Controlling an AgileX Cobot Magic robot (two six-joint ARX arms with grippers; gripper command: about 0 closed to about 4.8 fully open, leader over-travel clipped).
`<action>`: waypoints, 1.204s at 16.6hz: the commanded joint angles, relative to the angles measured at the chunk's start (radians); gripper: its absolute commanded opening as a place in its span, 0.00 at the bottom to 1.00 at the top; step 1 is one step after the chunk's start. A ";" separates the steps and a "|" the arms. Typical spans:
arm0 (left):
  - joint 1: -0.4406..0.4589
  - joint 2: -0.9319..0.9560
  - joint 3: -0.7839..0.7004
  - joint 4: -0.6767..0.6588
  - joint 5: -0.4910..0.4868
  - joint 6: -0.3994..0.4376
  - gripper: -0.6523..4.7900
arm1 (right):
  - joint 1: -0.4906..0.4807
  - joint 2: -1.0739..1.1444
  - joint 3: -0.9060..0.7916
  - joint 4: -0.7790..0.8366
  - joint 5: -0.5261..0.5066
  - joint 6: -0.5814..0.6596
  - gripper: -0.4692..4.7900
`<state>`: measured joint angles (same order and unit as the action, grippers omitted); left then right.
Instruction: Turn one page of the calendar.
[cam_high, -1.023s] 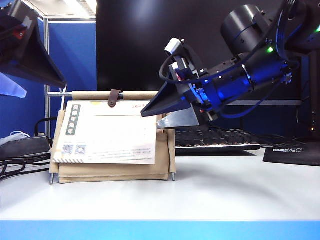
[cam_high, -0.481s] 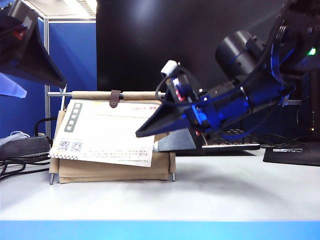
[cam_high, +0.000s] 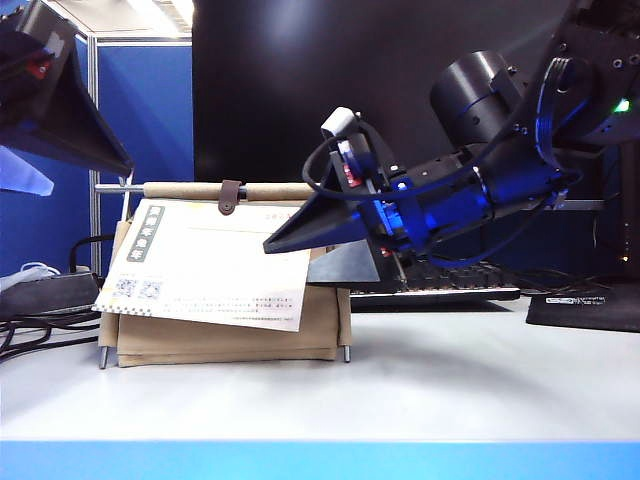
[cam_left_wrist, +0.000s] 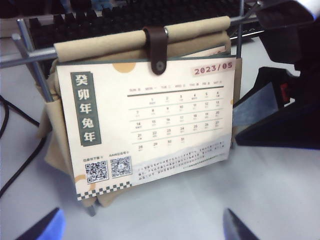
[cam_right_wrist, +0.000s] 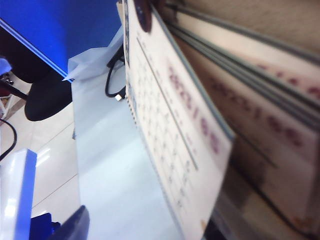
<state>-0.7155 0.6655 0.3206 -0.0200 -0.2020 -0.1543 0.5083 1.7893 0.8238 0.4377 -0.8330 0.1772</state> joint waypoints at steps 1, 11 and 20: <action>0.000 0.000 0.002 0.006 0.000 -0.003 0.88 | 0.020 0.029 0.002 0.016 -0.008 0.014 0.60; 0.000 0.000 0.002 -0.008 0.005 -0.003 0.88 | 0.042 0.064 0.003 0.047 0.008 0.060 0.24; 0.000 0.000 0.002 -0.009 -0.004 -0.003 0.88 | 0.041 0.005 0.002 0.287 -0.071 0.274 0.08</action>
<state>-0.7151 0.6655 0.3206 -0.0383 -0.2024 -0.1543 0.5484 1.8084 0.8238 0.6685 -0.8936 0.4118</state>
